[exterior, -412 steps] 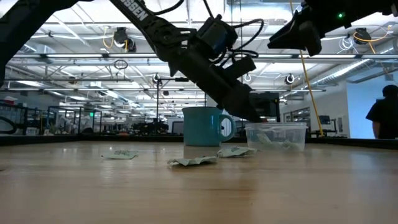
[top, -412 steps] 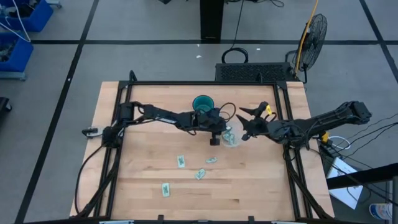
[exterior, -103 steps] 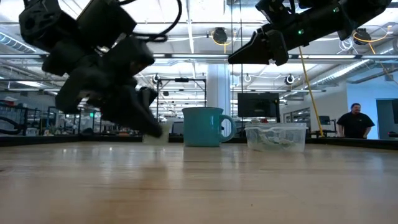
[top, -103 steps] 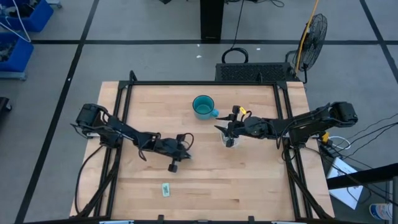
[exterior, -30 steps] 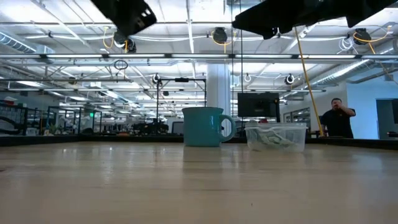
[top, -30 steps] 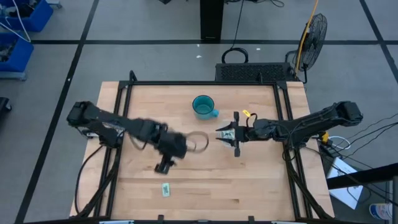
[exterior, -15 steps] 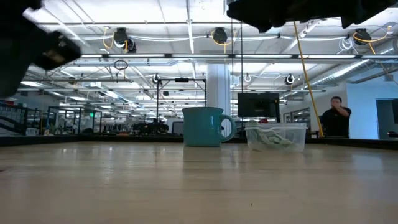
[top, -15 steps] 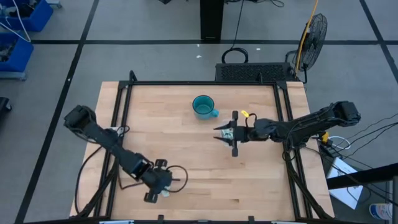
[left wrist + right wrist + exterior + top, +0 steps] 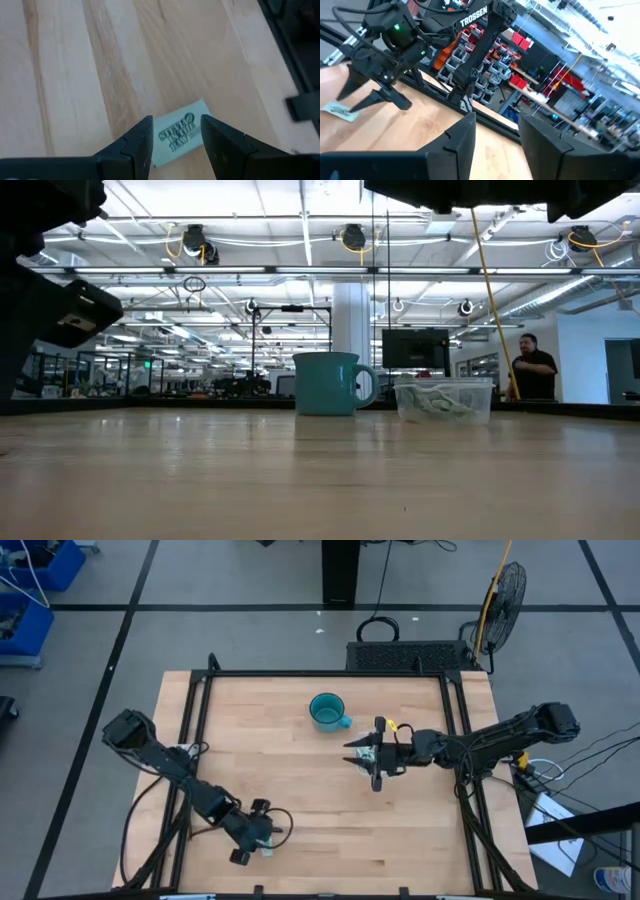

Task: Pick and place Stevia / Truvia into bins
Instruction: Put the stevia packet into the transparent bin

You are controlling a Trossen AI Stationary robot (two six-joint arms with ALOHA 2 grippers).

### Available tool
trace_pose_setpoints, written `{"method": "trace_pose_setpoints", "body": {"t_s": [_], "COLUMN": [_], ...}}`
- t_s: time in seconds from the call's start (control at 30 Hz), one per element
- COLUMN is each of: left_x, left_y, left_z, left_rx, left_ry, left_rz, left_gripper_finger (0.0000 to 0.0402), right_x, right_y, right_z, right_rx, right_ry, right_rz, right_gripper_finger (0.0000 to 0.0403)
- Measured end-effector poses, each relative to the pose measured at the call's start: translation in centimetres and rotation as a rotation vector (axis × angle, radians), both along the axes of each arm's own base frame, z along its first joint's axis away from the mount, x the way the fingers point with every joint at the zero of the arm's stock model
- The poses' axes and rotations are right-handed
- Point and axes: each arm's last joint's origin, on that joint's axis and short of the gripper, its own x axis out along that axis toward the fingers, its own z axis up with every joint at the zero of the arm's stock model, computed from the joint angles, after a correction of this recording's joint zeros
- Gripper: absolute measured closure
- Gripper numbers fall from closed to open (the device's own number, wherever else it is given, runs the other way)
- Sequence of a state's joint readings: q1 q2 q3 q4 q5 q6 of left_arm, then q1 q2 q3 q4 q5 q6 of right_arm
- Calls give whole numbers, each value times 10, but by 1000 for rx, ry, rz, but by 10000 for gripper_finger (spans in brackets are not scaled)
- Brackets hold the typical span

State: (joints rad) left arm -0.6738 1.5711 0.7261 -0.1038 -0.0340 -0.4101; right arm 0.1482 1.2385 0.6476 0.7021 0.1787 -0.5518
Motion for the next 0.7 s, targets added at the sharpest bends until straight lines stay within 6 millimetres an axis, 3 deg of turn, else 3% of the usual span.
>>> {"method": "trace_pose_setpoints", "body": {"t_s": [0.33, 0.7], "left_x": [-7, -13], "left_y": [6, 12], "left_z": [-12, -21], "left_rx": [-3, 99], "left_ry": [5, -7], "left_rz": [10, -42], "left_gripper_finger": [231, 232], "right_x": [0, 0], "right_y": [0, 0], "right_z": [1, 2], "right_rx": [-139, -146], "right_ry": [-1, -20], "right_rz": [-5, -7], "right_gripper_finger": [261, 261]}}
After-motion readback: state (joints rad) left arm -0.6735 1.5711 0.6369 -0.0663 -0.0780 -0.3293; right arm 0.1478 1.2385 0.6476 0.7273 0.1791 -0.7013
